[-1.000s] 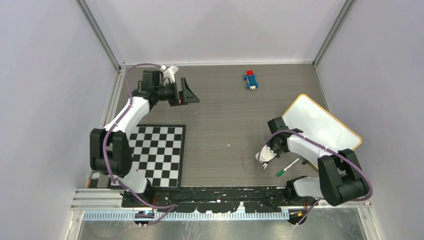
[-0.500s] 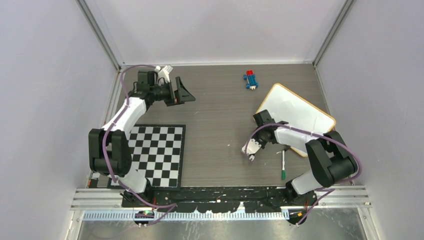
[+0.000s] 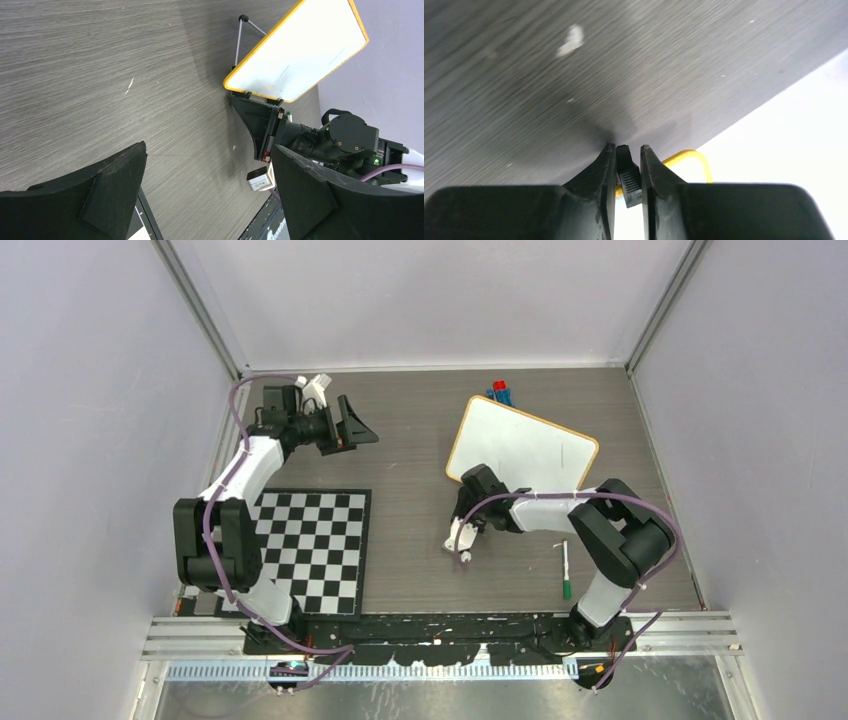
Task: Write a sentence on the whiteboard
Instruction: Move the whiteboard to the center of the board.
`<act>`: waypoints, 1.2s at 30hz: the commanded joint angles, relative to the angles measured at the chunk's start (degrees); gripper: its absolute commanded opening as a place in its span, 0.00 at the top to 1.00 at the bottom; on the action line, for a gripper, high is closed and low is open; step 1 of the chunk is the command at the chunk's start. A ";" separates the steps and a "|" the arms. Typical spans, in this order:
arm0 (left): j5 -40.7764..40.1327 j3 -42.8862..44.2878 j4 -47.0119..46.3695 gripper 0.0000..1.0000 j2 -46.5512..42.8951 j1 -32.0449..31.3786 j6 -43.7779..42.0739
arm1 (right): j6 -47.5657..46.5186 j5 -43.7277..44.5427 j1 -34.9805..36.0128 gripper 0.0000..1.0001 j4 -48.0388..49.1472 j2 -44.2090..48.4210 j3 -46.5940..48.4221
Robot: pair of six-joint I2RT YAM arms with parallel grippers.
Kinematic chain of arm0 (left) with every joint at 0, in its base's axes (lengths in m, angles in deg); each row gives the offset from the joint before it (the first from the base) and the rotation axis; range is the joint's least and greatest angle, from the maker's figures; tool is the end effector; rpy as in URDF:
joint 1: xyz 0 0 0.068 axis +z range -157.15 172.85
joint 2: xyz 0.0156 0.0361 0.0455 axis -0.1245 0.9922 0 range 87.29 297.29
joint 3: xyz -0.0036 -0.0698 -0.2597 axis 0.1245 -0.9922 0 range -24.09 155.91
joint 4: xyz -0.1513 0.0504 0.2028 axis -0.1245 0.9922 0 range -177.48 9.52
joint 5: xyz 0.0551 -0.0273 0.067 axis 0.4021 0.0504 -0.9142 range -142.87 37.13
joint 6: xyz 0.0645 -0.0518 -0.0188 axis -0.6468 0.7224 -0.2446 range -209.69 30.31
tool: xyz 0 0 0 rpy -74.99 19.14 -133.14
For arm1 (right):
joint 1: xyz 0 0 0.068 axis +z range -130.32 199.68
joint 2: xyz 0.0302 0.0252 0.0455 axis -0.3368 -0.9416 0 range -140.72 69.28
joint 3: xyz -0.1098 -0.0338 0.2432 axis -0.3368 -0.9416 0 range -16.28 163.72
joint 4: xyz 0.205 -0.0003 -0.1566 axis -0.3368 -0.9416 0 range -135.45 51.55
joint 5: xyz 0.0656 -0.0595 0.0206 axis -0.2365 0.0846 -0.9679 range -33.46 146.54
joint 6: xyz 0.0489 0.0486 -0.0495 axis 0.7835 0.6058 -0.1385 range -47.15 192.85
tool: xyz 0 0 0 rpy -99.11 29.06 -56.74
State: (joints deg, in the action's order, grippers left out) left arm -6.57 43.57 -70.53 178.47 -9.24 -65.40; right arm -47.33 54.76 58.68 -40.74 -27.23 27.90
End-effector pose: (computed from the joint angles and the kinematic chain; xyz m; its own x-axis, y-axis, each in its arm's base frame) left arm 0.3638 -0.0672 0.2507 -0.8277 -0.2543 -0.5003 0.2571 0.6206 -0.7408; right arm 0.2554 0.2097 0.0964 0.8744 -0.4038 0.2691 -0.2245 -0.8283 -0.5133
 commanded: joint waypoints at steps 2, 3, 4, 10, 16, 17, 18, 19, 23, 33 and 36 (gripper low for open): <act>-1.06 -0.29 1.08 0.02 -2.32 0.38 -2.72 | -19.94 -6.68 1.85 0.68 21.44 -4.35 -4.95; -1.27 -0.24 1.21 0.02 -2.40 0.35 -2.78 | -19.01 -6.42 2.23 0.62 22.57 -4.23 -5.40; -1.46 -0.20 1.21 0.01 -2.47 0.33 -2.76 | -17.84 -6.11 2.65 0.56 22.89 -3.78 -5.64; -2.19 0.86 1.09 0.01 -2.38 0.33 -1.71 | -8.69 0.25 6.07 0.29 21.28 1.20 -6.29; -2.82 1.91 1.15 0.01 -1.31 0.15 -1.13 | 2.01 6.50 7.09 0.16 14.02 6.91 -5.61; -3.34 1.97 1.14 0.01 -1.34 0.01 -1.32 | 3.91 6.93 7.26 0.14 12.46 8.22 -5.56; -3.90 2.01 1.10 0.00 -1.42 -0.22 -1.49 | 6.09 7.29 7.46 0.13 11.30 9.72 -5.45; -4.41 2.00 1.08 0.01 -1.29 -0.46 -1.60 | 8.73 7.79 7.86 0.13 9.37 11.14 -5.05; -7.13 1.92 1.38 0.01 -0.52 -2.93 -2.86 | 27.57 11.57 9.88 0.11 -2.40 16.59 1.94; -15.75 2.98 0.81 0.11 2.43 -12.34 -6.81 | 77.60 11.86 9.42 0.11 -35.35 22.24 29.74; -20.91 3.57 0.88 0.15 3.40 -19.39 -10.17 | 92.68 12.79 8.11 0.11 -41.46 21.72 37.71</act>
State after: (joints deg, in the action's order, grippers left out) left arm -21.21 44.25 -69.17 181.07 -21.81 -70.78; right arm 17.73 66.56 67.82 -68.74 -6.90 55.29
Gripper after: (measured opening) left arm 0.871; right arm 0.890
